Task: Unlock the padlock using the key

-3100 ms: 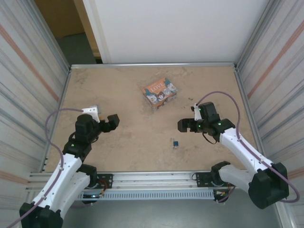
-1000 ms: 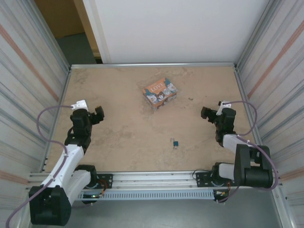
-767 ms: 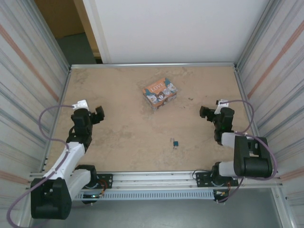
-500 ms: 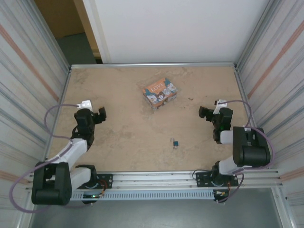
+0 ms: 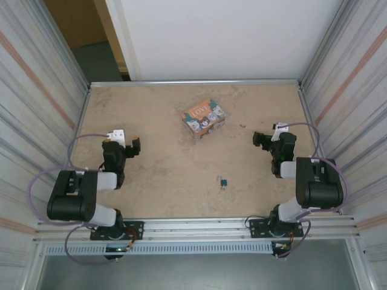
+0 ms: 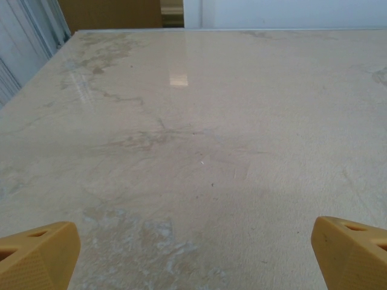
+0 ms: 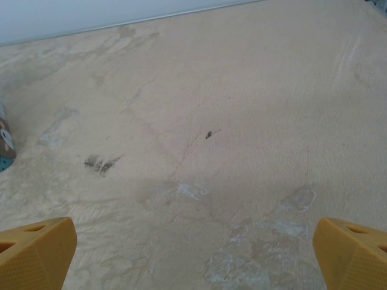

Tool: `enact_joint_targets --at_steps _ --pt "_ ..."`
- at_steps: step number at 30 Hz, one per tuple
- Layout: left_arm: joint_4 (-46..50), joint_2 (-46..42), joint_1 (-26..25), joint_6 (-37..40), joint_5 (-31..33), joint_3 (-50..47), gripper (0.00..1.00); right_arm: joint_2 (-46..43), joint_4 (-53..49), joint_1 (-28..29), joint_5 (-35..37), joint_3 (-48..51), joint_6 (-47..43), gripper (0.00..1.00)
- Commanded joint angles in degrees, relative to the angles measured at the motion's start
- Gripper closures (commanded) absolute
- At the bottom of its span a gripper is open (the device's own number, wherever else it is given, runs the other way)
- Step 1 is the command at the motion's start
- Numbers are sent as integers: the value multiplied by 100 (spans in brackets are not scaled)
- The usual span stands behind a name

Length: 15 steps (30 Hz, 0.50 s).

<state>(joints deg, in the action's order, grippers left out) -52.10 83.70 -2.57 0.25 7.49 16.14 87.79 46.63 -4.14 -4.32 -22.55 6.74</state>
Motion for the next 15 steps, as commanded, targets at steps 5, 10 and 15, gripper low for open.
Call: enact_joint_targets --at_steps 5,10,15 --pt "61 325 100 153 -208 512 1 63 -103 35 41 -92 -182 1" --pt "613 259 99 186 -352 685 1 41 -92 38 63 -78 -191 1" --pt "563 270 100 195 -358 671 1 50 -89 48 67 -77 -190 1"
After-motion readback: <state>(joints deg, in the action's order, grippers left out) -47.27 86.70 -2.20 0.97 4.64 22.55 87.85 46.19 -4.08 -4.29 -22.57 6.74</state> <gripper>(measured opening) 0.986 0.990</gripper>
